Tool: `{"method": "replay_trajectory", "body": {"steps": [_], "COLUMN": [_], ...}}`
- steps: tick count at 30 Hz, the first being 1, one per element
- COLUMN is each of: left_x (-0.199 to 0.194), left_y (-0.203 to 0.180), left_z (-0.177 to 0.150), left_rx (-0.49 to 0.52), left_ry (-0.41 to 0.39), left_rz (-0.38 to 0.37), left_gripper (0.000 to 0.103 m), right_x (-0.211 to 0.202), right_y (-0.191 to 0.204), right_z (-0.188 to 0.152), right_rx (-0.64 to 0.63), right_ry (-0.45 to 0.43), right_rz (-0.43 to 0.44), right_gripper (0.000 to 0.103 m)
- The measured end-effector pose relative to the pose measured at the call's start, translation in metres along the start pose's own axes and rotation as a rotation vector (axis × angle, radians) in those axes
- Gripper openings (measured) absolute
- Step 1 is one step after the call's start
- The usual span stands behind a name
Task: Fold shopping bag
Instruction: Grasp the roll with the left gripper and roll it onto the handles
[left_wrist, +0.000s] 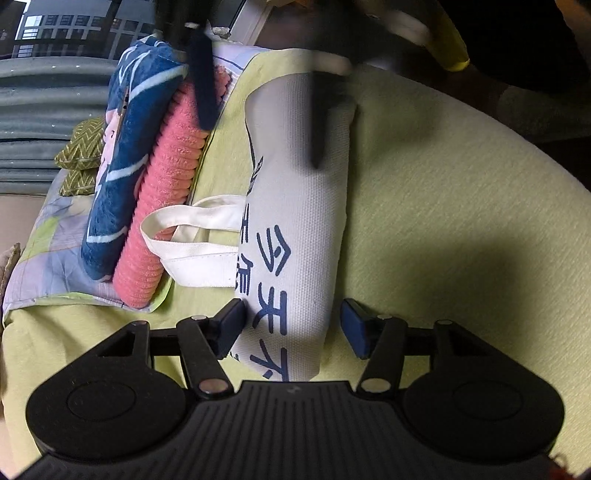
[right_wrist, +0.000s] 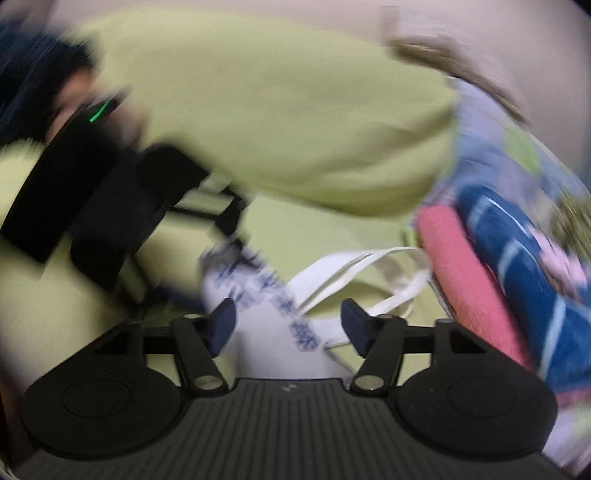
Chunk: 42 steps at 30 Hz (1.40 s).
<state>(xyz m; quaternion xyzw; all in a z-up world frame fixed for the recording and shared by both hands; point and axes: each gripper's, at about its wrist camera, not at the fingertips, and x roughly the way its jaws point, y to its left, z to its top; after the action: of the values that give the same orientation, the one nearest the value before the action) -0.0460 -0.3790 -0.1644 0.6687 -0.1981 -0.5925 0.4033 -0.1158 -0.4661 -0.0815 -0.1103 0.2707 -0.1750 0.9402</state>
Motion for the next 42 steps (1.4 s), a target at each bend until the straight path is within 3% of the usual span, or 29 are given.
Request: {"method": "replay_trajectory", "body": {"steps": [2,6,9,11,14,19,22,26,34,39,42], "left_x": [0.000,0.002,0.007,0.009,0.008,-0.015,-0.034,-0.035,-0.021,-0.016,-0.020], "left_y": [0.001,0.007,0.016,0.024,0.037,0.035,0.026,0.036,0.040,0.041,0.040], "left_z": [0.000,-0.002,-0.003,-0.002,0.000,0.000,-0.001,-0.004,-0.006,-0.010,-0.013], "left_rx": [0.001,-0.004,-0.006,-0.032,-0.119,-0.194,-0.200,-0.283,-0.303,-0.300,-0.258], "left_ry": [-0.004,-0.011,-0.019,-0.021,-0.019,-0.017,-0.021,-0.032,-0.031,-0.067,-0.090], "left_rz": [-0.003,-0.026,-0.060,-0.087,-0.134,-0.221,-0.284,-0.341,-0.327,-0.294,-0.236], "left_gripper": [0.059,0.059,0.060,0.060,0.059,0.059,0.060,0.061,0.061,0.064,0.070], "right_x": [0.011,0.036,0.044,0.050,0.050,0.040,0.030,0.039,0.073,0.090,0.088], "right_y": [0.011,0.037,0.035,0.025,0.006,-0.009,-0.023,-0.059,-0.104,-0.119,-0.116], "right_z": [-0.011,-0.036,-0.042,-0.039,-0.029,-0.021,-0.020,-0.029,-0.044,-0.050,-0.054], "right_rx": [-0.146,-0.491,-0.536,-0.485,-0.289,-0.171,-0.047,0.246,0.584,0.680,0.727], "right_ry": [0.058,0.108,0.087,0.098,0.132,0.139,0.149,0.190,0.273,0.331,0.366], "right_rz": [0.004,-0.108,-0.110,-0.081,-0.002,0.121,0.286,0.546,0.733,0.819,0.866], "right_gripper": [0.064,0.062,0.059,0.057,0.055,0.055,0.055,0.055,0.056,0.056,0.056]}}
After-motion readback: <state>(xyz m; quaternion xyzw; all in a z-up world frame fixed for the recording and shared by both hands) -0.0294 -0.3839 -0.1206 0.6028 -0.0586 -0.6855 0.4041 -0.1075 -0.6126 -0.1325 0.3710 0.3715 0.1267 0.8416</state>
